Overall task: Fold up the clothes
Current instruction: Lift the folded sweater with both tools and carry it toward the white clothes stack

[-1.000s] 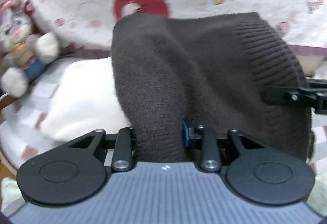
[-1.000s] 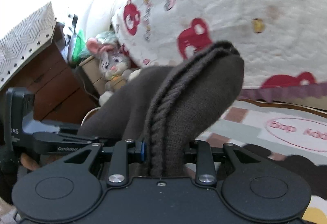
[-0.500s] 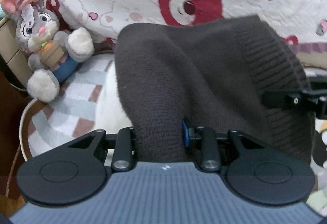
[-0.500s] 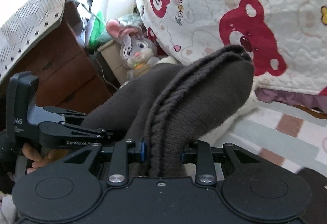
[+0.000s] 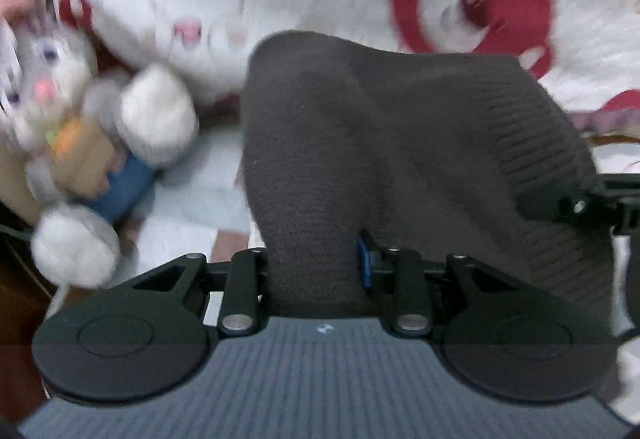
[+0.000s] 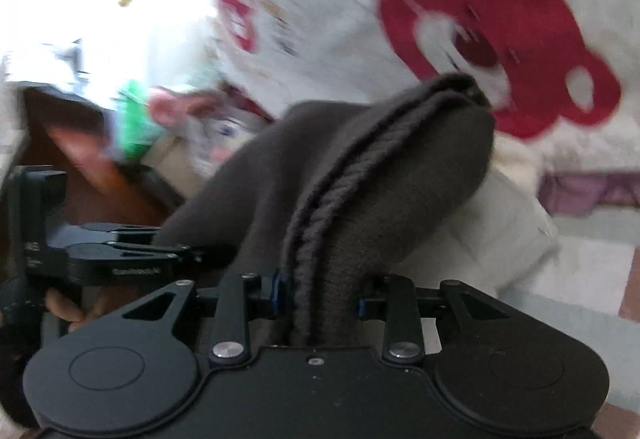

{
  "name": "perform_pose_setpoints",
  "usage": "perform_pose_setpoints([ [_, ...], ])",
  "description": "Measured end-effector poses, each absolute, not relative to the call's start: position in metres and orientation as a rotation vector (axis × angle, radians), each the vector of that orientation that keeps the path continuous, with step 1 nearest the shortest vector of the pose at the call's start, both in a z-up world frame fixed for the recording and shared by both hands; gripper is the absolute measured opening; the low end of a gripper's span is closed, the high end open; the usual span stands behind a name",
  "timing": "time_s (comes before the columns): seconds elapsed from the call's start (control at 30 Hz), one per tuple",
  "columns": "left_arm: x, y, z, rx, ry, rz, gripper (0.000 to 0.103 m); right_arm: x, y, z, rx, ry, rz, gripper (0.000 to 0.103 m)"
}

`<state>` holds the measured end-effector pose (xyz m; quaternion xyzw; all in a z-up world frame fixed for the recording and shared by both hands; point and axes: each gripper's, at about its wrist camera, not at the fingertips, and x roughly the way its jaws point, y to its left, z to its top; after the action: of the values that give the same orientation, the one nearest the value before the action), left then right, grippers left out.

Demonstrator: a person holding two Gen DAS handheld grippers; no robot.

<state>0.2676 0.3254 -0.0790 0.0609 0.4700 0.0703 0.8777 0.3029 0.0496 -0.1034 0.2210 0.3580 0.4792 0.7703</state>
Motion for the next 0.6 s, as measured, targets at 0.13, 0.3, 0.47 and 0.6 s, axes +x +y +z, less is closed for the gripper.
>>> perform_pose_setpoints([
  [0.13,0.271,0.339,-0.104,-0.008,0.973,0.226,0.030,0.319,0.056,-0.140,0.581,0.866,1.027,0.046],
  [0.3,0.260,0.337,-0.106,0.034,0.942,0.190,0.031,0.304,0.027,-0.163,0.782,0.920,1.023,0.048],
  [0.47,0.253,0.347,-0.108,-0.035,0.917,0.195,0.031,0.280,0.014,-0.165,0.851,0.960,1.025,0.053],
  [0.6,0.252,0.349,-0.110,-0.041,0.919,0.202,0.031,0.248,0.004,-0.172,0.879,1.031,1.087,0.057],
])
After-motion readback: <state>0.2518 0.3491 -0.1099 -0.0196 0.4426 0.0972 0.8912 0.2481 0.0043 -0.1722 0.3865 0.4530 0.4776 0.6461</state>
